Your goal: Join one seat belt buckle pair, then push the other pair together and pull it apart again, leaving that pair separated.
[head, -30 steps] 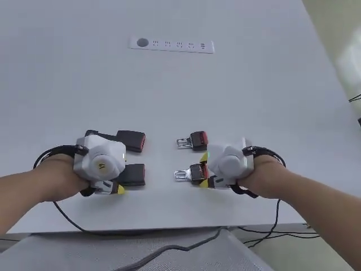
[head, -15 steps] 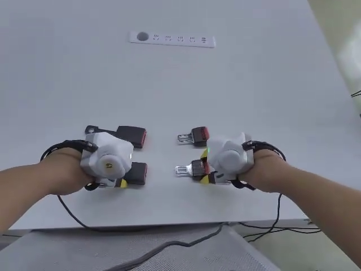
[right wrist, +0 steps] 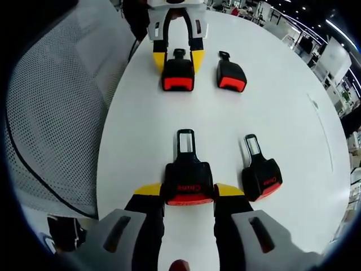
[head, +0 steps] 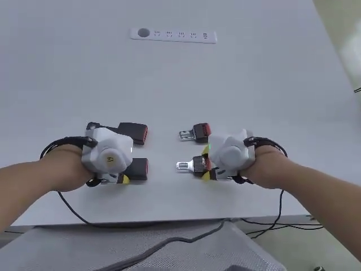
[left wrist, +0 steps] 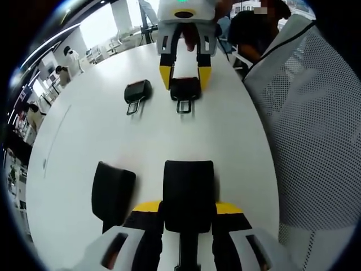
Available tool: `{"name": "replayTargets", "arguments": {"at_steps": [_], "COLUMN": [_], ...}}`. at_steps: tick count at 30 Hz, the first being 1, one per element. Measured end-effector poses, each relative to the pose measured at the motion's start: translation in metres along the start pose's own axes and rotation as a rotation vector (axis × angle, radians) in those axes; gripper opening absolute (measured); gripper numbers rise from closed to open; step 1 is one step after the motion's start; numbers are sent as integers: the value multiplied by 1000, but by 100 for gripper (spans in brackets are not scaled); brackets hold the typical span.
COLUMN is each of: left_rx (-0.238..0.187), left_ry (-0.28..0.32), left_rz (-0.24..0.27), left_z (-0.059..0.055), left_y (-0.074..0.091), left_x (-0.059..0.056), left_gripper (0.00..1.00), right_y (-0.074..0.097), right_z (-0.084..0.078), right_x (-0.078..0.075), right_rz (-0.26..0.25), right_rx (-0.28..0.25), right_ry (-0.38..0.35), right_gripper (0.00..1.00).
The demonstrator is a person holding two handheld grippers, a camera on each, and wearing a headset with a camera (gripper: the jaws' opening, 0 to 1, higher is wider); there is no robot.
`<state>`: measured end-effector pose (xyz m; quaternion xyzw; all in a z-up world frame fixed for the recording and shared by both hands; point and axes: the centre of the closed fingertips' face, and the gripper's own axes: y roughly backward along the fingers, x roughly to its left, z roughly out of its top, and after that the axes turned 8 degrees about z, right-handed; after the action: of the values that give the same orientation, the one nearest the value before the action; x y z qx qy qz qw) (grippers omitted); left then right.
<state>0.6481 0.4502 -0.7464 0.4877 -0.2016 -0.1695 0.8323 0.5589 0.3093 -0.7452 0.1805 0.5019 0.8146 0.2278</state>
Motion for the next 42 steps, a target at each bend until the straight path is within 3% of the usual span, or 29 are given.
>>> {"name": "replayTargets", "arguments": {"at_steps": [7, 25, 42], "left_rx": [-9, 4, 0], "left_ry": [40, 53, 53], "left_rz": [2, 5, -2], "left_z": [-1, -1, -1], "left_y": [0, -1, 0], "left_x": [1, 1, 0], "left_gripper": [33, 33, 33], "right_y": [-1, -6, -24], "right_z": [0, 12, 52], "right_x": [0, 4, 4], "right_rz": [-5, -10, -15], "right_rx": [5, -22, -83], "right_ry": [-7, -20, -39], "right_gripper": [32, 32, 32]}}
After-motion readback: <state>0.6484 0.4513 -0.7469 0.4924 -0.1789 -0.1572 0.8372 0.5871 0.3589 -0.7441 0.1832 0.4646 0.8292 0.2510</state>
